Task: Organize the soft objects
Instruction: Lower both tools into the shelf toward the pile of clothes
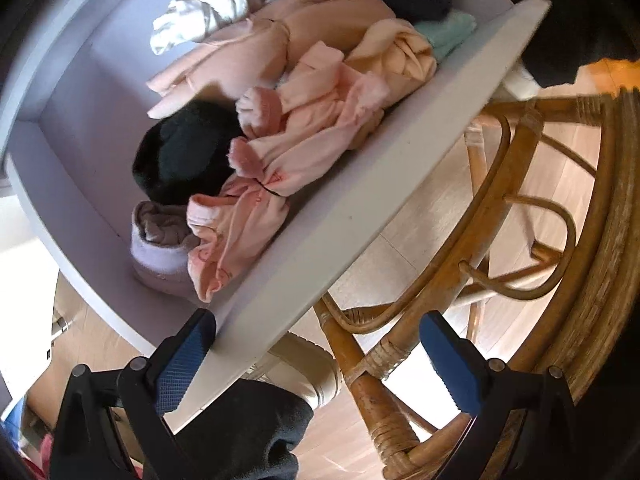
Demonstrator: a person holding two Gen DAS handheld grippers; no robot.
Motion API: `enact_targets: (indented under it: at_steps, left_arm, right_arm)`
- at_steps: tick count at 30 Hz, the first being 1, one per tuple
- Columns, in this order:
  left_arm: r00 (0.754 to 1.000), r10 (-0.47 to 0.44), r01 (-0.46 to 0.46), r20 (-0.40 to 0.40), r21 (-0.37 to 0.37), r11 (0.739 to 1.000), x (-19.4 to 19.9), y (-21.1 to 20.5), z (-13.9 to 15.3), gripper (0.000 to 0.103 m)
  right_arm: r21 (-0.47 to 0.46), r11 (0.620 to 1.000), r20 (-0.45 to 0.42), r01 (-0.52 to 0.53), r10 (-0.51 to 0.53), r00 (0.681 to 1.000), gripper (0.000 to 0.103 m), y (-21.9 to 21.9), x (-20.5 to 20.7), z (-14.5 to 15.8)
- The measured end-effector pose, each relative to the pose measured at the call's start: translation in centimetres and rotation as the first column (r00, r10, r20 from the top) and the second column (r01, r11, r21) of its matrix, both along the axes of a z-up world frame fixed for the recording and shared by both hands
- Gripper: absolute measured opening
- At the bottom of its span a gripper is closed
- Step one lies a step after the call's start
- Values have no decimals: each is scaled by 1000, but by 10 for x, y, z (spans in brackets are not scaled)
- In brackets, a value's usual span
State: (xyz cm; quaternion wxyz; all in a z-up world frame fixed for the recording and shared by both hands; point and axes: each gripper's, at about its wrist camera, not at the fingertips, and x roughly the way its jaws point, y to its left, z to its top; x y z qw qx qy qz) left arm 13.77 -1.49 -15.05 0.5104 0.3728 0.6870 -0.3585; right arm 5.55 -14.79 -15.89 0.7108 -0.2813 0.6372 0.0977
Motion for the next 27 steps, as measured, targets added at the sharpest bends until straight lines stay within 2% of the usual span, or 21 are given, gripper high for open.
enact_targets:
  at_steps: [1, 2, 3, 4, 5, 7, 8, 10, 11, 12, 14, 15, 19, 22, 25, 27]
  left_arm:
    - [1000, 25, -25, -1, -17, 1000, -5, -2, -7, 102]
    - [997, 78, -78, -3, -61, 995, 3, -2, 3, 102]
    - [994, 109, -108, 7, -89, 990, 9, -2, 9, 102]
    - [987, 153, -147, 40, -125, 981, 18, -3, 20, 102]
    - [980, 187, -177, 62, -147, 973, 24, -1, 27, 102]
    - [949, 296, -271, 109, -200, 942, 41, 1, 44, 103]
    - [921, 353, -320, 163, -201, 926, 52, 2, 53, 103]
    - [877, 413, -370, 244, -203, 907, 62, 1, 62, 103]
    - [835, 475, -419, 277, -237, 876, 70, 3, 70, 103]
    - [802, 532, -462, 271, -282, 841, 71, 8, 73, 103]
    - [725, 654, -561, 215, -366, 742, 75, 23, 72, 103]
    - [709, 675, -580, 206, -373, 724, 77, 26, 70, 103]
    - [678, 698, -606, 230, -362, 708, 83, 25, 60, 103]
    - [662, 730, -651, 167, -355, 671, 88, 21, 49, 103]
    - [676, 724, -659, 137, -326, 678, 86, 12, 41, 103]
    - [701, 700, -636, 140, -322, 701, 87, 5, 31, 103]
  right_arm:
    - [12, 998, 42, 63, -63, 997, 55, -8, 4, 6]
    - [76, 984, 83, 160, -166, 983, 55, -21, 7, 14]
    - [125, 969, 84, 213, -224, 971, 55, -29, 7, 15]
    - [222, 928, 65, 300, -321, 945, 55, -44, 5, 16]
    - [265, 905, 51, 333, -358, 932, 55, -50, 4, 15]
    - [278, 886, 29, 371, -394, 919, 55, -56, 3, 12]
    - [267, 886, 25, 380, -401, 916, 55, -58, 5, 10]
    - [285, 872, 21, 398, -421, 907, 55, -65, 7, 6]
    - [305, 862, 14, 406, -430, 903, 55, -65, 8, 6]
    - [312, 858, 14, 408, -433, 901, 55, -64, 7, 6]
    - [296, 865, 32, 405, -432, 901, 55, -64, 7, 8]
    - [291, 866, 37, 407, -435, 900, 55, -61, 6, 9]
    - [326, 825, 19, 462, -494, 869, 55, -71, 12, -4]
    - [313, 814, 18, 489, -520, 854, 55, -76, 13, -12]
    - [289, 811, 31, 508, -538, 842, 55, -84, 13, -13]
    - [277, 793, 44, 542, -574, 817, 55, -95, 12, -10]
